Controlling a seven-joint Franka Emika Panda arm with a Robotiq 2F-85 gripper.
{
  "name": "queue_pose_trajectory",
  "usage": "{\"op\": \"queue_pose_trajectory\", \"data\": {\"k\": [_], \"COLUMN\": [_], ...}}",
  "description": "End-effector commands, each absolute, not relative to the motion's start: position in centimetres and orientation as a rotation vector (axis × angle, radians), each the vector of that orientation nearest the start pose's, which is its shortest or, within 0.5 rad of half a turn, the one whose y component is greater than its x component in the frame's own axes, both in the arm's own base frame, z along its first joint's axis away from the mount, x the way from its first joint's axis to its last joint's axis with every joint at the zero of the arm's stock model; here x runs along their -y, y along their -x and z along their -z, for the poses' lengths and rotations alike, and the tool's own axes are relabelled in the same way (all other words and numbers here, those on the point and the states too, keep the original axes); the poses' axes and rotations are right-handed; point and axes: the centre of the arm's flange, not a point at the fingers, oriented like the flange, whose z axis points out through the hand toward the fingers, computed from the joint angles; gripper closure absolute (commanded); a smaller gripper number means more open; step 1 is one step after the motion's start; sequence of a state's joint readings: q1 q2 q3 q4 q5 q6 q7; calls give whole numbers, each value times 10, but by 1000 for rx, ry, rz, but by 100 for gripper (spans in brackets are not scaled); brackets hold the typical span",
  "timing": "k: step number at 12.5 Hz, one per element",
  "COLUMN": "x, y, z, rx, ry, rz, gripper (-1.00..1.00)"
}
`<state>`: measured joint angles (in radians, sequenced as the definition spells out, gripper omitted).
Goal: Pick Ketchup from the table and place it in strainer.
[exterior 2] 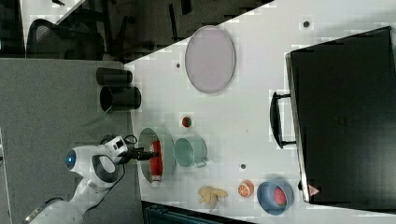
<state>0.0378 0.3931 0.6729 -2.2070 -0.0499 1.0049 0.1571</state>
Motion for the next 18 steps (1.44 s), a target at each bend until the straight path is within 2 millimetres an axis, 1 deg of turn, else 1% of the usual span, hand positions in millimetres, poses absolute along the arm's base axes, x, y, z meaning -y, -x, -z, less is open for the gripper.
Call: {"op": "queue_pose_trajectory", "data": {"k": [1,3,5,6,8,9,10,11,13,15,16,17,18], "x": [-334,-291,-238,-206,-141,-109,-79,-50,1,39,49,50,45], "y": [-455,-469,-480,-487,-497,-500,-501,-502,-499,-494,-492,-493,-495], "z": [-347,-406,-462,-489,-542,-563,-578,-587,-595,-597,-594,-592,-589], "rx": [-535,-645,-768,-859,-1028,-1119,-1201,-1274,-1403,-1490,-1491,-1477,-1463], "ry": [2972,3052,3102,3094,3034,2989,2941,2897,2820,2766,2772,2781,2793], "rz": [24,69,45,35,79,106,133,150,144,115,86,76,67], "gripper": [-100,-100,-100,-100,-100,-100,-100,-100,-100,-100,-100,-100,-100]}}
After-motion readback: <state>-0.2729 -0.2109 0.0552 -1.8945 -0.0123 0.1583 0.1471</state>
